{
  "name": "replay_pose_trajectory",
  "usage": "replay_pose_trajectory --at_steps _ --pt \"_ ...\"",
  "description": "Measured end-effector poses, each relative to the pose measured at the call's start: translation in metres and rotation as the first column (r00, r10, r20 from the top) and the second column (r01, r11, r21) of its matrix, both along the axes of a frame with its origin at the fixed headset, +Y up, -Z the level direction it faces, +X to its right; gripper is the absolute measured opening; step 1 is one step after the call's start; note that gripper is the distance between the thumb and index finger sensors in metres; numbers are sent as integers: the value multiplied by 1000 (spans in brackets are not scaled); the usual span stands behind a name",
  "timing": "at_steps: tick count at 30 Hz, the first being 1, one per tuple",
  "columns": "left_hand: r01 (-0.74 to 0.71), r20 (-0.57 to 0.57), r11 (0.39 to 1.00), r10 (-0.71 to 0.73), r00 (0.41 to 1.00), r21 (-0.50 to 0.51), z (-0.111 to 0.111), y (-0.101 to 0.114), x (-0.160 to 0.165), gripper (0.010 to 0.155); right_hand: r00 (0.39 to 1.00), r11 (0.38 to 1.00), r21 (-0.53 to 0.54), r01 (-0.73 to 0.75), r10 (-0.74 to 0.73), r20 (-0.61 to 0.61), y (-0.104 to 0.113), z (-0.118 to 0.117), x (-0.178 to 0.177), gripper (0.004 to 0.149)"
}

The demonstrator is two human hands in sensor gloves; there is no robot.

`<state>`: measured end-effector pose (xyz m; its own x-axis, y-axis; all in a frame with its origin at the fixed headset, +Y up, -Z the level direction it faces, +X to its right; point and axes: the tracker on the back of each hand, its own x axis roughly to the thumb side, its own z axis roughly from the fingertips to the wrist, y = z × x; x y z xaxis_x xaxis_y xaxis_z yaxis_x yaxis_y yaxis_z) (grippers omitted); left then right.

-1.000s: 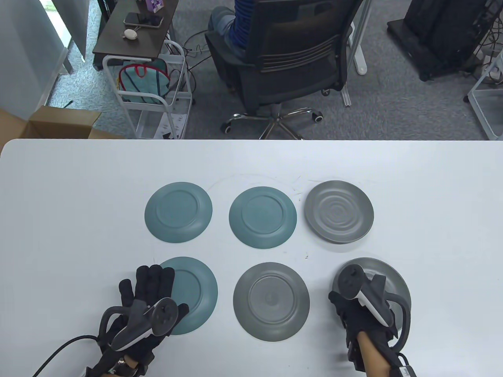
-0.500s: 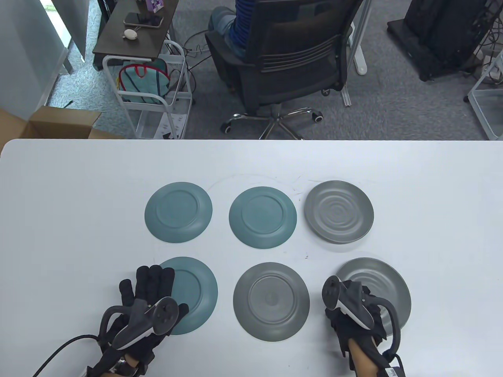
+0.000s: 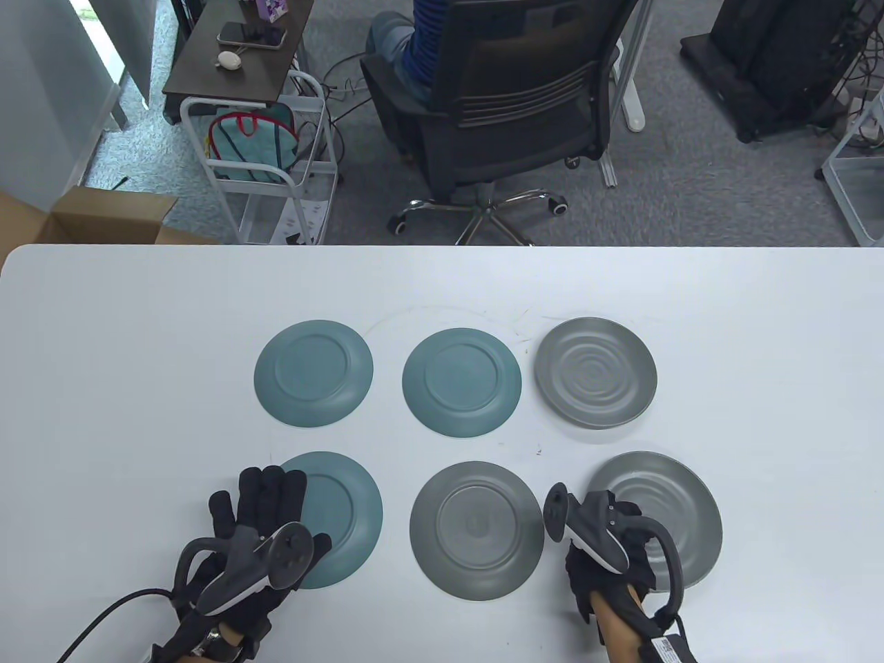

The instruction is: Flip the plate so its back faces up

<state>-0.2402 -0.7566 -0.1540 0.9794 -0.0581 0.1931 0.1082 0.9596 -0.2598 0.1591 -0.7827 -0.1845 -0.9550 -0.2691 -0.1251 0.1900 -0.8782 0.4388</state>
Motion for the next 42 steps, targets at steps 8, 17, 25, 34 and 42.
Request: replay_pose_trajectory --at_steps 8,17,25,34,42 --pt "0 4 1000 0 1000 3 0 0 0 90 1000 1000 17 -6 6 -7 11 1 -3 66" --pt "-2 5 1000 2 1000 7 1 -1 0 90 996 989 116 88 -88 -3 38 6 6 62" --pt "-4 7 1000 4 1000 11 1 -1 0 90 975 954 208 216 -223 8 65 11 15 59" --pt "-4 10 1000 4 1000 12 2 -1 1 90 915 869 313 383 -403 -1 93 16 31 57" --pt "-2 13 1000 2 1000 16 2 -1 1 90 832 777 365 513 -554 9 109 20 48 57"
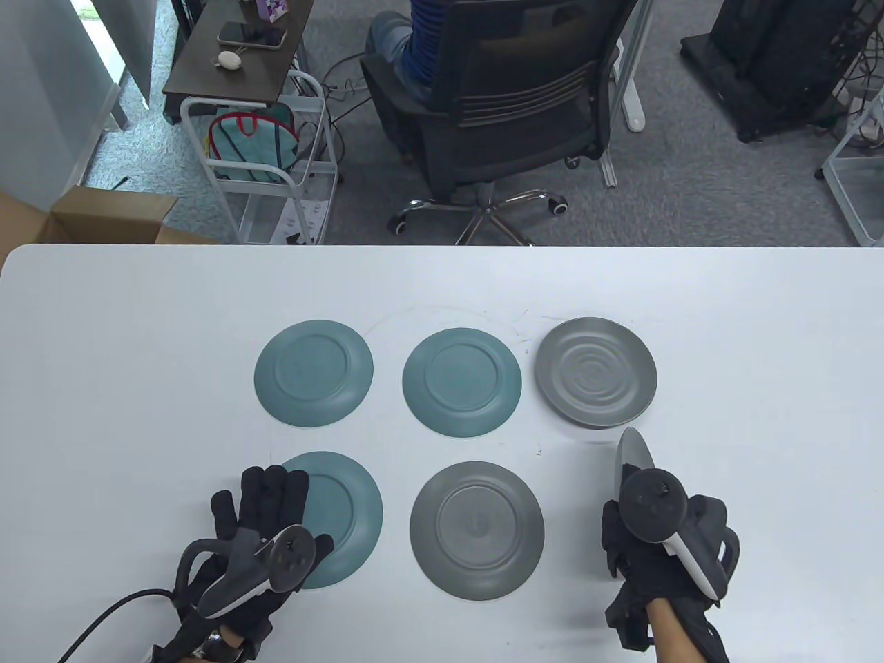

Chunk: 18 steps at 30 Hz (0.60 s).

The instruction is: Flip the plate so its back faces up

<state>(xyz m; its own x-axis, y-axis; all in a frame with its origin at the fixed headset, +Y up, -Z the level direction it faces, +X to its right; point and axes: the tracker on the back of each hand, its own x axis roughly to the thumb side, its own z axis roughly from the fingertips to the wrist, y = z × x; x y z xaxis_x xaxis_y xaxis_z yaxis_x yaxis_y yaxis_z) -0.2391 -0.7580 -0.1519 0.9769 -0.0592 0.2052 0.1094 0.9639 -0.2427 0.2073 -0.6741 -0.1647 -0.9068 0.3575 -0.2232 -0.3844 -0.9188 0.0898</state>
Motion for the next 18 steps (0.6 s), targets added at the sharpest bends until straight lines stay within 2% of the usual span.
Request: replay_pose_trajectory --at_steps 8,18 --pt "8 3 1000 -8 1000 14 1 2 1 90 981 981 50 187 -188 37 8 3 21 56" --pt "16 7 1000 -16 1000 16 2 1 2 90 870 880 154 449 -470 147 3 10 66 56"
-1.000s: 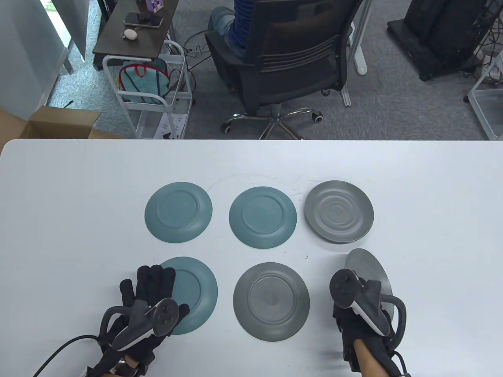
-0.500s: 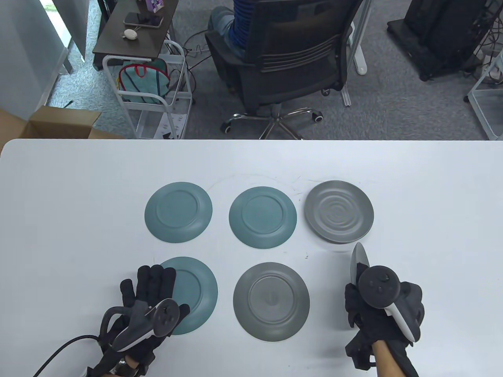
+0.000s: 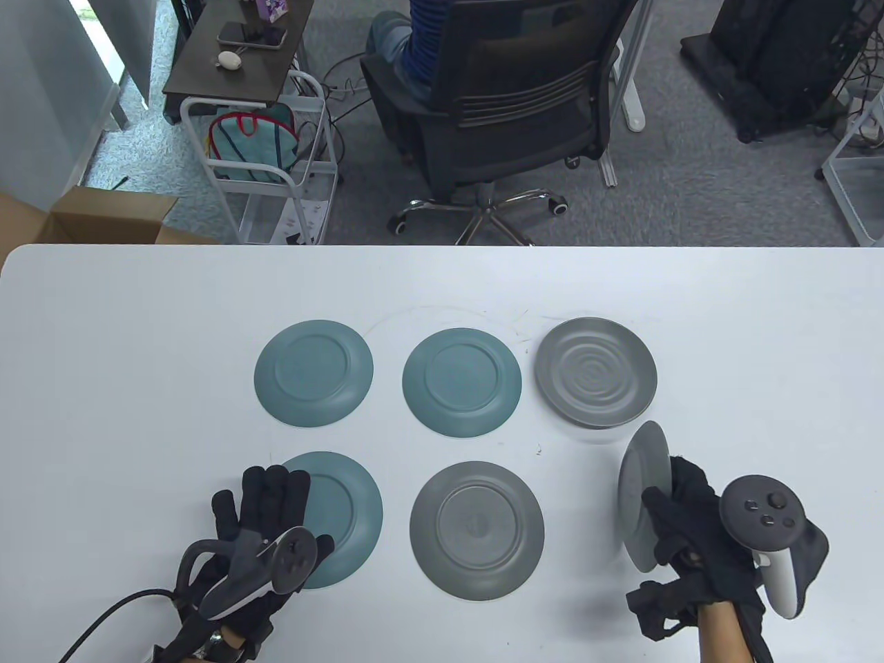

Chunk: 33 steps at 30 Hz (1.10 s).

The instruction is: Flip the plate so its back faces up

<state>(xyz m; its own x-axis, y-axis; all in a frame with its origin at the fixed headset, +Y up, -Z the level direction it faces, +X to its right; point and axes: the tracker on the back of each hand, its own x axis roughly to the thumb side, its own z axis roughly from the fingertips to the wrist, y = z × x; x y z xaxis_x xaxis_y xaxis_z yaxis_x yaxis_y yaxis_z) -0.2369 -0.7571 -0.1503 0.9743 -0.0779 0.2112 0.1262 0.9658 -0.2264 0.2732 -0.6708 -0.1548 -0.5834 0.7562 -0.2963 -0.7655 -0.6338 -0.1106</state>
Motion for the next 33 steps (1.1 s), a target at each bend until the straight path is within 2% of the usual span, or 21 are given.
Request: replay_pose_trajectory --at_steps 6,14,25,33 --pt "-2 0 1000 2 1000 -1 0 0 0 90 992 1000 7 -6 5 126 -9 1 21 61" --pt "-4 -1 1000 4 1000 -1 0 0 0 90 976 996 -81 36 -17 216 -29 3 44 69" --pt "-4 -1 1000 4 1000 -5 0 -1 0 90 959 966 -245 88 -16 281 -73 12 63 75" --pt "-2 -1 1000 2 1000 -5 0 0 0 90 958 944 -321 80 16 287 -88 13 67 77"
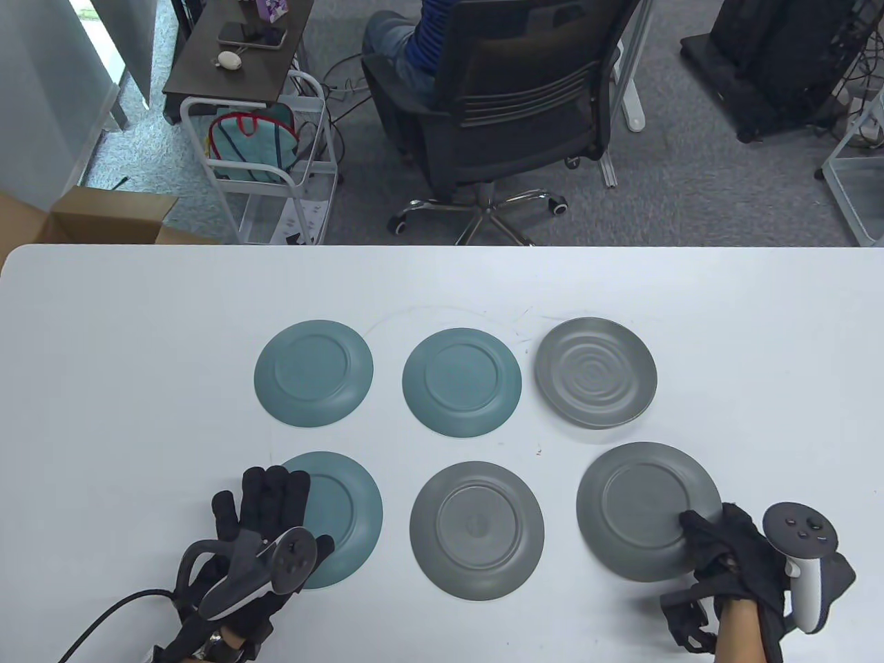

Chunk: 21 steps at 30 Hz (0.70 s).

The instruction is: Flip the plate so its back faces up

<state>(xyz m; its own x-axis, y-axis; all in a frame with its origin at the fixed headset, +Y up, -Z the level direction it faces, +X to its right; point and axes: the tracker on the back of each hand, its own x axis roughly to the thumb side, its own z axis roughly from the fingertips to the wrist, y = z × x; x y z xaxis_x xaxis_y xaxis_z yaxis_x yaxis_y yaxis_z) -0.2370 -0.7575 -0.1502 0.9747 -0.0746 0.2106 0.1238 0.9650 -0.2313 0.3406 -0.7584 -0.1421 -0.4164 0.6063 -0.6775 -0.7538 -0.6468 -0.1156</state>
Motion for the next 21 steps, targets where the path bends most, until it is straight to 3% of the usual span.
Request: replay_pose_trajectory --at_steps 21 --pt "3 -3 1000 -3 1000 -1 0 0 0 90 995 992 -81 -99 99 -6 -13 -4 -1 77"
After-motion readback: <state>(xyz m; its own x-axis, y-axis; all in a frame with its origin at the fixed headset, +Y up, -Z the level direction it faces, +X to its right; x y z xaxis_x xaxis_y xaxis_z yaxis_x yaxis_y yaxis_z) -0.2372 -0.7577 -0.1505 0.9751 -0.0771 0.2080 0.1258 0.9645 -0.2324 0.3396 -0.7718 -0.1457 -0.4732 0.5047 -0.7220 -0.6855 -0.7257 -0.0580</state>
